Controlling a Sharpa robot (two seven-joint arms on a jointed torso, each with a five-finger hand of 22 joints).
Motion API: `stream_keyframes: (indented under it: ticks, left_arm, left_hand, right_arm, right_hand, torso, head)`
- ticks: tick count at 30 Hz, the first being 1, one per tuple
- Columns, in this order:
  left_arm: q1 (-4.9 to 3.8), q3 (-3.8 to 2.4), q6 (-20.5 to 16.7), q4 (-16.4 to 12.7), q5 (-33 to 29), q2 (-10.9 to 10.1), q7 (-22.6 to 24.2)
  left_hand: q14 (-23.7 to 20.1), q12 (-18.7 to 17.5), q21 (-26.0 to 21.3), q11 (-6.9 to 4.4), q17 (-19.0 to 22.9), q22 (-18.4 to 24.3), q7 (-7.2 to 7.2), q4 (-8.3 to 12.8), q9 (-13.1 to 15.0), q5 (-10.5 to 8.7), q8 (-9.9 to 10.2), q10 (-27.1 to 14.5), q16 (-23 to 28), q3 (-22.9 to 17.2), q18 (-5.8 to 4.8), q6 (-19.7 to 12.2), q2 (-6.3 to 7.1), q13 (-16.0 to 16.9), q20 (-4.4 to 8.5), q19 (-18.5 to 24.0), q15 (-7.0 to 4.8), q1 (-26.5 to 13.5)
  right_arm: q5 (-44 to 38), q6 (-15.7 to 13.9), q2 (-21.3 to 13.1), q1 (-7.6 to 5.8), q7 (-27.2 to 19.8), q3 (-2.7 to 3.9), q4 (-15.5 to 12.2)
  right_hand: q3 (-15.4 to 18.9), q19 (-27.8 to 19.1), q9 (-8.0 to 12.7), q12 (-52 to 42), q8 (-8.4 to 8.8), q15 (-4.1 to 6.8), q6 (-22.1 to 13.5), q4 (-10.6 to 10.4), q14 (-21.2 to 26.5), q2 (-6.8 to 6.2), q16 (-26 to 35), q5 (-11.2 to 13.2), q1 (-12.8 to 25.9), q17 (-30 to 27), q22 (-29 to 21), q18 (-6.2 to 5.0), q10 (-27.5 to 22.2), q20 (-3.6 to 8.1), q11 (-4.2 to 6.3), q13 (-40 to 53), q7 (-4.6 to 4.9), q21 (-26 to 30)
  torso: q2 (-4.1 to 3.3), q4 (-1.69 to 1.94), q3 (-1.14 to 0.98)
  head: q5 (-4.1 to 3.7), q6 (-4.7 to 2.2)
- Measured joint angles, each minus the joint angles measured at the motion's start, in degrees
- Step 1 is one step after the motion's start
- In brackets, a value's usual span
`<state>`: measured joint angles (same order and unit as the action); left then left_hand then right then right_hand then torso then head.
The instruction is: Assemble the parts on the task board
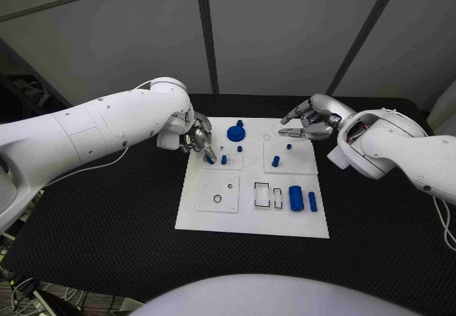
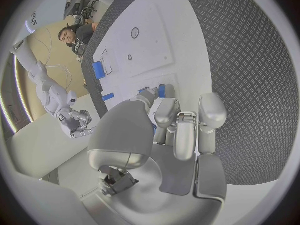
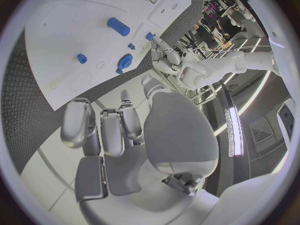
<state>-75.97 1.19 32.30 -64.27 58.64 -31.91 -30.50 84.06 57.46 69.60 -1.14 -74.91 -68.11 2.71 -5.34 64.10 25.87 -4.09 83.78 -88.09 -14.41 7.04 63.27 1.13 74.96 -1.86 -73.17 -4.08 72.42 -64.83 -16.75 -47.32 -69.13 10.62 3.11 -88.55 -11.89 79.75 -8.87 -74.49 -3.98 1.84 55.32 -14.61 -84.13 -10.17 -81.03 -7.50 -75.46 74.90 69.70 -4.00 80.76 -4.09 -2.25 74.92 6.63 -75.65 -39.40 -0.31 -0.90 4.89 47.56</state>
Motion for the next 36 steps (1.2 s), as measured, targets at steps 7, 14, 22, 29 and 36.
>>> stream_keyframes:
  ticks: [7, 14, 22, 29, 36]
  left_arm:
    - [-0.14, 0.33, 0.01, 0.46, 0.0, 0.45, -0.07]
    - [-0.25, 0.51, 0.3, 0.84, -0.06, 0.75, -0.09]
    - [-0.29, 0.61, 0.3, 1.03, -0.19, 0.89, -0.19]
    - [-0.29, 0.67, -0.02, 1.03, -0.26, 0.92, -0.41]
    - [-0.22, 0.71, -0.5, 0.98, -0.28, 0.9, -0.79]
  left_hand:
    - [-0.12, 0.0, 0.0, 0.07, 0.0, -0.07, 0.09, 0.15, 0.15, -0.39, -0.23, 0.07, 0.0, -0.15, 0.01, 0.1, -0.4, 0.0, 0.0, 0.0, 0.07, -0.39]
    - [-0.13, 0.0, 0.0, 0.09, 0.0, -0.13, 0.18, 2.7, 0.36, -5.43, -0.23, 0.09, 0.0, -3.04, 0.0, 0.19, -1.5, 0.0, -0.21, 0.21, 0.08, -2.65]
    - [-0.02, 0.0, 0.0, -0.14, 0.0, -0.5, -0.17, 5.19, 0.75, -11.39, -0.23, 0.35, 0.0, -5.53, 0.0, 0.55, -1.78, 0.0, -0.21, 0.21, -0.27, -4.52]
    - [-0.01, 0.0, 0.0, -0.38, 0.0, -0.82, -0.77, 6.6, 0.83, -12.39, -0.23, 0.14, 0.0, -6.93, 0.01, 1.16, -0.52, 0.0, -0.21, 0.21, -0.64, -6.4]
    - [0.09, -0.28, 0.0, -0.58, 0.0, -1.07, -1.07, 5.1, 0.9, -12.8, -0.46, 0.33, 0.0, -5.43, 0.01, 1.46, 0.02, 0.0, 0.02, -0.02, -0.75, -7.37]
  right_arm:
    - [0.0, 0.01, 0.0, 0.0, 0.0, 0.0, 0.0]
    - [0.0, 0.02, 0.05, 0.0, 0.0, 0.0, 0.04]
    - [0.0, 0.02, 0.08, 0.0, 0.0, 0.0, 0.1]
    - [0.0, 0.03, 0.09, 0.0, 0.0, 0.0, 0.1]
    - [0.0, 0.03, 0.09, 0.0, 0.0, 0.0, 0.12]
  right_hand:
    - [0.0, 0.0, 0.0, 0.0, 0.0, 0.0, 0.0, 0.0, 0.0, 0.0, 0.0, 0.0, 0.0, 0.04, 0.0, 0.0, 0.0, 0.0, 0.0, 0.0, 0.0, 0.0]
    - [0.0, 0.0, 0.01, 0.0, 0.0, 0.0, 0.0, 0.0, 0.0, 0.0, 0.0, 0.0, 0.0, 0.04, 0.0, 0.0, 0.0, 0.0, 0.0, 0.0, 0.0, 0.0]
    - [0.0, 0.0, 0.01, 0.0, 0.0, 0.0, 0.0, 0.0, 0.0, 0.0, 0.0, 0.0, 0.0, 0.04, 0.0, 0.0, 0.0, 0.0, 0.0, 0.0, 0.0, 0.0]
    - [0.0, 0.0, 0.01, 0.0, 0.0, 0.0, 0.0, 0.0, 0.0, 0.0, 0.0, 0.0, 0.0, 0.03, 0.0, 0.0, 0.0, 0.0, 0.0, 0.0, 0.0, 0.0]
    - [0.0, 0.0, 0.01, 0.0, 0.0, 0.0, 0.0, 0.0, 0.0, 0.0, 0.0, 0.0, 0.0, 0.03, 0.0, 0.0, 0.0, 0.0, 0.0, 0.0, 0.0, 0.0]
  torso:
    - [0.01, -0.01, -0.01]
    - [0.02, -0.01, -0.01]
    - [0.02, 0.0, -0.01]
    - [0.02, 0.03, -0.01]
    - [0.02, 0.03, -0.01]
  head:
    - [-0.13, 0.13]
    - [-0.2, 0.15]
    - [-0.2, 0.11]
    - [-0.2, 0.15]
    - [-0.2, 0.15]
